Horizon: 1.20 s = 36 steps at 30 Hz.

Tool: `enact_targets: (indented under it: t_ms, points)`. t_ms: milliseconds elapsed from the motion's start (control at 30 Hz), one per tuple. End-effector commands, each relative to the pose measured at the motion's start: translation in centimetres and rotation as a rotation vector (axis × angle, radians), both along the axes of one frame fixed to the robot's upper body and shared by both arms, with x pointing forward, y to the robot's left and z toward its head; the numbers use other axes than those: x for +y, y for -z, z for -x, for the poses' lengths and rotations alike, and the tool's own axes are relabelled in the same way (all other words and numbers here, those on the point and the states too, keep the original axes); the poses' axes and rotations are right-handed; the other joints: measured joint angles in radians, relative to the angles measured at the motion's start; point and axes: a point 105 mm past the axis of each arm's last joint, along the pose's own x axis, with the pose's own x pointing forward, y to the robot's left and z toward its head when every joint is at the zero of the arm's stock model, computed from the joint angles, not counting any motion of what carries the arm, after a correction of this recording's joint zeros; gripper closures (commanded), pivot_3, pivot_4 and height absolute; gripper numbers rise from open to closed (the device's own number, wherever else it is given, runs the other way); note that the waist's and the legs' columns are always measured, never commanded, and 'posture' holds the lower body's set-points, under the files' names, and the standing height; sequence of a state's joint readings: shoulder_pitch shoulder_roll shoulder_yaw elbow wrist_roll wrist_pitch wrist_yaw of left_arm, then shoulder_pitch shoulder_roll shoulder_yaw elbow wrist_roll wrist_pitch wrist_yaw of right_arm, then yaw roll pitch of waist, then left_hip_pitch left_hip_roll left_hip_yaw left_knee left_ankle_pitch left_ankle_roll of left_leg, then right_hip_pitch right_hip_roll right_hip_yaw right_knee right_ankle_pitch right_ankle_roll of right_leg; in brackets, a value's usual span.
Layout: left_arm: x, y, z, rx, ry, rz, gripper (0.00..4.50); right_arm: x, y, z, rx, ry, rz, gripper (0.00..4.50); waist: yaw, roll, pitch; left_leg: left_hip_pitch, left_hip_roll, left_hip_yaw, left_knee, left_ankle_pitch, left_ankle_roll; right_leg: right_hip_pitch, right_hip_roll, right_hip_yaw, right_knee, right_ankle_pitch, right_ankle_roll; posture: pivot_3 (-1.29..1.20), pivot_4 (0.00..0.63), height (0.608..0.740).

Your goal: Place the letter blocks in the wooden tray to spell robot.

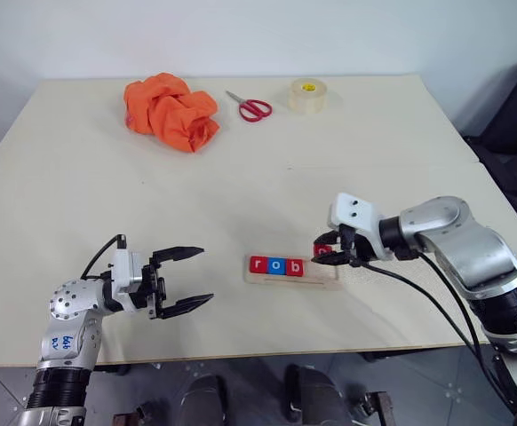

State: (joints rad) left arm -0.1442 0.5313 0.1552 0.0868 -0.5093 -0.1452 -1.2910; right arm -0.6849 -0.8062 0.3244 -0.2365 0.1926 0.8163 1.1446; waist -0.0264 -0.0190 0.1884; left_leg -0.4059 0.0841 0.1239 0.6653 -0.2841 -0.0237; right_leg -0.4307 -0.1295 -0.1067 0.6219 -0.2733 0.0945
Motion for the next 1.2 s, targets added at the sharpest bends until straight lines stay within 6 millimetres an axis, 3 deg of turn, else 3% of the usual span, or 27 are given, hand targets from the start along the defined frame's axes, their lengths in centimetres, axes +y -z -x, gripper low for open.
enact_targets:
  t_ms: [33,400,833,1133,1200]
  points:
    - [0.0,-0.4,0.5,-0.028,0.004,-0.001,0.0,0.8,0.1,0.3,-0.019,-0.021,0.024,3.07,-0.001,0.0,0.0,0.0,0.0,0.0,0.0,0.0,0.0,0.0,0.0,0.0,0.0,0.0,0.0,0.0,0.15,0.74]
    - [0.3,-0.4,1.0,-0.025,-0.019,-0.002,0.0,2.1,1.4,0.2,-0.001,-0.051,0.056,3.07,-0.001,0.0,0.0,0.0,0.0,0.0,0.0,0.0,0.0,0.0,0.0,0.0,0.001,0.0,0.0,0.0,0.15,0.74]
    - [0.3,-0.4,0.9,-0.029,-0.028,-0.001,0.0,2.0,1.7,-0.2,-0.011,-0.046,0.086,3.07,-0.001,0.0,0.0,0.0,0.0,0.0,0.0,0.0,0.0,0.0,0.0,0.0,0.001,0.0,0.0,0.0,0.15,0.74]
    - [0.3,-0.5,0.6,-0.032,-0.024,-0.003,0.0,2.5,0.7,0.4,-0.013,-0.049,0.051,0.03,-0.001,0.0,0.0,0.0,0.0,0.0,0.0,0.0,0.0,0.0,0.0,0.0,0.001,0.0,0.0,0.0,0.15,0.74]
    - [0.3,-0.6,0.5,-0.033,-0.023,-0.003,0.0,2.6,0.5,0.5,-0.017,-0.048,0.044,0.03,-0.001,0.0,0.0,0.0,0.0,0.0,0.0,0.0,0.0,0.0,0.0,0.0,0.001,0.0,0.0,0.0,0.15,0.74]
